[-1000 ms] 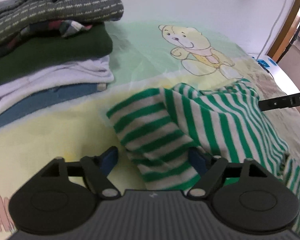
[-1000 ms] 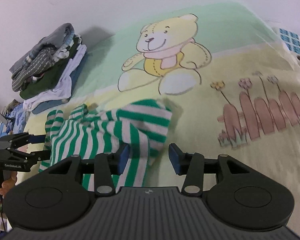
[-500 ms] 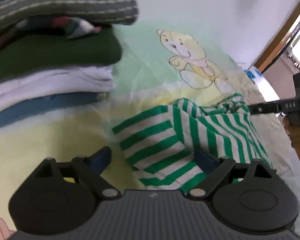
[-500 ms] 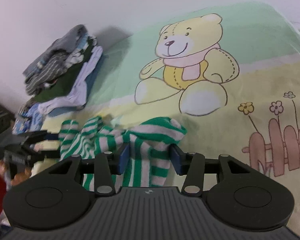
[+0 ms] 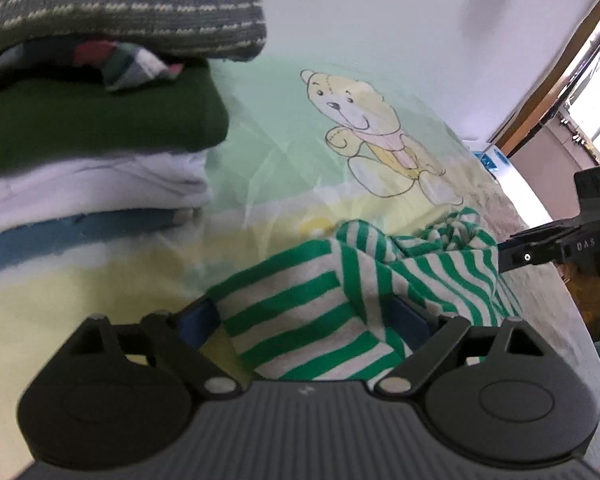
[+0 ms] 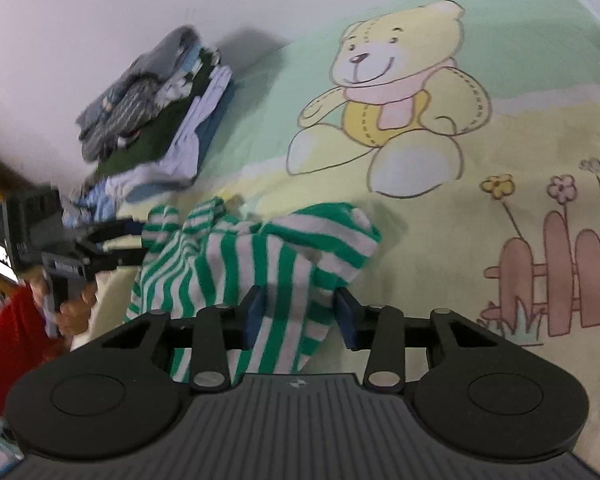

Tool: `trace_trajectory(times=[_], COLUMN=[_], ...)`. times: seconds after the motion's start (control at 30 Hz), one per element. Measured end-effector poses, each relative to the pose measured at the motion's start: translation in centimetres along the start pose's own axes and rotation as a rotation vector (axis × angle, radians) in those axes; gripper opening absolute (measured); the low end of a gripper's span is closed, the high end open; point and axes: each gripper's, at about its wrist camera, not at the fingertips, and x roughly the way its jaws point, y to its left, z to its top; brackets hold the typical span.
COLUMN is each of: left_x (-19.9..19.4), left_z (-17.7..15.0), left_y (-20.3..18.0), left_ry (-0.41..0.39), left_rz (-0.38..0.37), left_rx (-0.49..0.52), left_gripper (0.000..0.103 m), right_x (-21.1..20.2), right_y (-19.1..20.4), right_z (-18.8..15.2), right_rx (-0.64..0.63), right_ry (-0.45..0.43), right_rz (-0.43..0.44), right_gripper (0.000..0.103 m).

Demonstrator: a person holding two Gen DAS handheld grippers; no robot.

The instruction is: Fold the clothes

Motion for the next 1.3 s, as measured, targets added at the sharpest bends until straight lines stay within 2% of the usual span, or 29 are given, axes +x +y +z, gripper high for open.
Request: trace_trajectory(times=[0.1, 0.17, 0.27, 0.3, 0.33, 0.4, 0.43, 0.5, 0.73, 1.07, 1.3], left_x=[0.0, 0.2, 0.4, 0.3, 0.3, -0.2, -0.5, -0.9, -3.4, -11.0, -16.4], left_z=[0.1, 0.2, 0.0, 0.0, -0.1, -0.2, -0.3, -0.4, -1.0, -2.7, -6.3], left_y=[0.3, 0.4, -0.3, -0.4, -0.5, -0.5, -0.4, -0.8, -3.2, -6.9, -11.6], left_ry=[-0.015, -0.024, -0.038, -0.036, -0.034, -0.050, -0.062, -0.077, -0.134, -0.243, -0.298], left_rz=[-0.023, -0.026, 0.001, 0.008, 0.014, 0.024, 0.027, 0.041, 0.125, 0.126, 0.121], left_rx=[-0.022, -0.026, 0.027, 0.034, 0.041, 0.035, 0.031, 0.036, 0.125, 0.169, 0.250], left_gripper=[0.076, 0.069, 0.060, 0.052, 0.045, 0.021, 0.016, 0.012, 0.011, 0.011, 0.011], right_x=[0.5, 1.1, 1.8, 1.9, 2.1, 2.0, 1.8, 1.3, -0.6, -6.3, -10.6], right_y=[-0.5, -0.2, 0.8, 1.2, 1.7, 2.5, 2.9, 3.7, 6.1, 10.2, 13.7], right_z=[0.4, 0.8, 1.1, 1.2, 1.2, 1.2, 1.1, 1.1, 1.1, -1.4, -5.4], right_rx=[0.034, 0.025, -0.022, -0.047, -0.072, -0.120, -0.143, -0.174, -0.261, -0.388, -0.494], right_ry=[-0.036, -0.050, -0.049, -0.043, -0.036, -0.025, -0.029, -0.038, -0.103, -0.195, -0.211], right_rz=[0.028, 0.045, 0.025, 0.001, -0.023, -0.058, -0.070, -0.093, -0.097, -0.052, -0.032], right_gripper=[0.047, 0.054, 0.054, 0.051, 0.036, 0.026, 0.021, 0.019, 0.018, 0.017, 0.017])
